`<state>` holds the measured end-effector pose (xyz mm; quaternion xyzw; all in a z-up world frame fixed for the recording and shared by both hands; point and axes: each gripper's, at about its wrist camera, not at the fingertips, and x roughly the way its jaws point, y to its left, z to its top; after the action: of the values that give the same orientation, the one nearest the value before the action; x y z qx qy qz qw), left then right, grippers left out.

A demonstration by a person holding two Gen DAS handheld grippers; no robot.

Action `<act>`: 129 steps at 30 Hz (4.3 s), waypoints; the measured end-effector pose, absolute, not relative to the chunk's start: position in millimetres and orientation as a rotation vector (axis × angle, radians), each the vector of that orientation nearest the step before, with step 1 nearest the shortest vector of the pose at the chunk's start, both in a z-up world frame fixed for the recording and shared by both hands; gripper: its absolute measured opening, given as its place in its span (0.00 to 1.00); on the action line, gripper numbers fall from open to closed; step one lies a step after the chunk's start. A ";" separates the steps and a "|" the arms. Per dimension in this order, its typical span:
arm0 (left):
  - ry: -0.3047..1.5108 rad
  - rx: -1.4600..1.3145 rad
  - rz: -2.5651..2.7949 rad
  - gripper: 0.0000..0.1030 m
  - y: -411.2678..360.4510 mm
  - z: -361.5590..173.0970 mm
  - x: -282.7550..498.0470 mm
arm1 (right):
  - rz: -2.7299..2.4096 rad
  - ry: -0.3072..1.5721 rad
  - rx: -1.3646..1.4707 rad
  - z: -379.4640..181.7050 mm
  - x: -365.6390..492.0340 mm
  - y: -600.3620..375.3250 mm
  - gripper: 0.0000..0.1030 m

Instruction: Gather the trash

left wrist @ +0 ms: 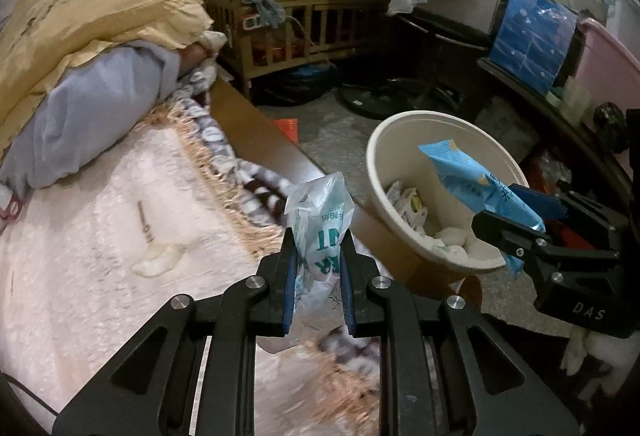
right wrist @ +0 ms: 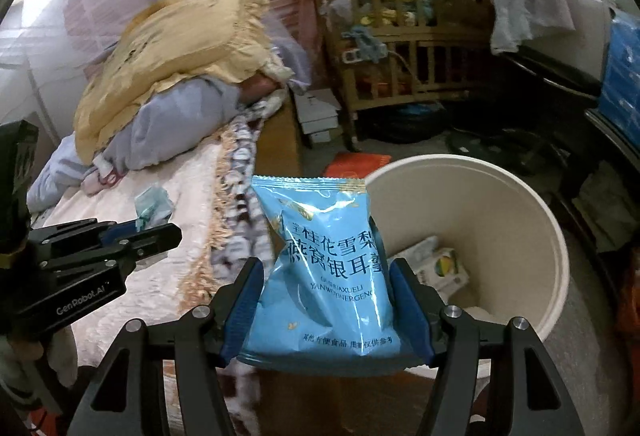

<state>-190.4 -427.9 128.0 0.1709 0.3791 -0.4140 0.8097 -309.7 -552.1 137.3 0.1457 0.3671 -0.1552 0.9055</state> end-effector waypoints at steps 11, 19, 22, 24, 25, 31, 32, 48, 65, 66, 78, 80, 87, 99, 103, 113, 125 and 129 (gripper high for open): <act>0.819 0.398 -0.919 0.16 -464.9 121.0 -202.0 | -0.378 0.765 0.331 124.2 -328.7 -583.3 0.61; 0.828 0.415 -0.941 0.16 -488.7 112.3 -205.3 | -0.416 0.766 0.371 115.2 -339.6 -606.2 0.61; 0.834 0.419 -0.950 0.16 -497.5 108.9 -206.7 | -0.431 0.765 0.385 111.8 -343.1 -614.7 0.61; 0.836 0.422 -0.954 0.16 -502.9 107.0 -207.6 | -0.440 0.767 0.396 109.0 -344.4 -619.9 0.61; 0.838 0.422 -0.956 0.16 -505.6 105.9 -208.2 | -0.444 0.768 0.402 107.9 -344.9 -622.4 0.61; 0.847 0.416 -0.976 0.16 -520.9 102.0 -206.6 | -0.459 0.765 0.420 103.5 -344.5 -632.1 0.61; 0.849 0.415 -0.980 0.16 -523.3 101.4 -206.4 | -0.462 0.762 0.422 103.1 -344.1 -633.6 0.61; 0.875 0.397 -1.023 0.16 -551.0 89.1 -207.2 | -0.509 0.751 0.449 91.6 -344.1 -654.5 0.61; 0.935 0.275 -1.073 0.57 -546.2 87.4 -194.9 | -0.541 0.741 0.486 91.6 -355.8 -658.8 0.66; 0.936 0.275 -1.070 0.57 -545.7 88.0 -194.7 | -0.542 0.741 0.484 92.0 -355.2 -657.3 0.66; 0.816 0.276 -0.958 0.57 -504.1 117.2 -205.3 | -0.547 0.693 0.384 115.8 -353.4 -623.7 0.69; 0.781 0.277 -0.930 0.57 -492.8 125.8 -210.2 | -0.547 0.680 0.364 122.5 -353.2 -614.2 0.69; 0.675 0.246 -0.906 0.57 -450.4 152.8 -228.2 | -0.543 0.629 0.283 150.1 -353.8 -578.9 0.70; 0.591 0.186 -0.863 0.57 -399.3 180.7 -235.8 | -0.564 0.523 0.199 197.7 -366.8 -529.3 0.76; 0.563 0.173 -0.853 0.57 -386.6 187.1 -239.0 | -0.571 0.509 0.179 206.9 -369.5 -519.6 0.77; 0.516 0.167 -0.854 0.57 -375.1 195.7 -245.7 | -0.578 0.487 0.136 218.0 -371.2 -501.6 0.80; 0.513 0.167 -0.861 0.57 -375.4 197.5 -249.0 | -0.579 0.485 0.134 222.1 -373.5 -499.0 0.80; 0.522 0.170 -0.864 0.57 -377.0 197.3 -249.8 | -0.580 0.481 0.136 222.0 -373.3 -498.5 0.80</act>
<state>-249.8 -377.0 197.3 0.0815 0.2496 -0.4135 0.8719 -373.3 -498.5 222.0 0.0664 0.2348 -0.2831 0.9275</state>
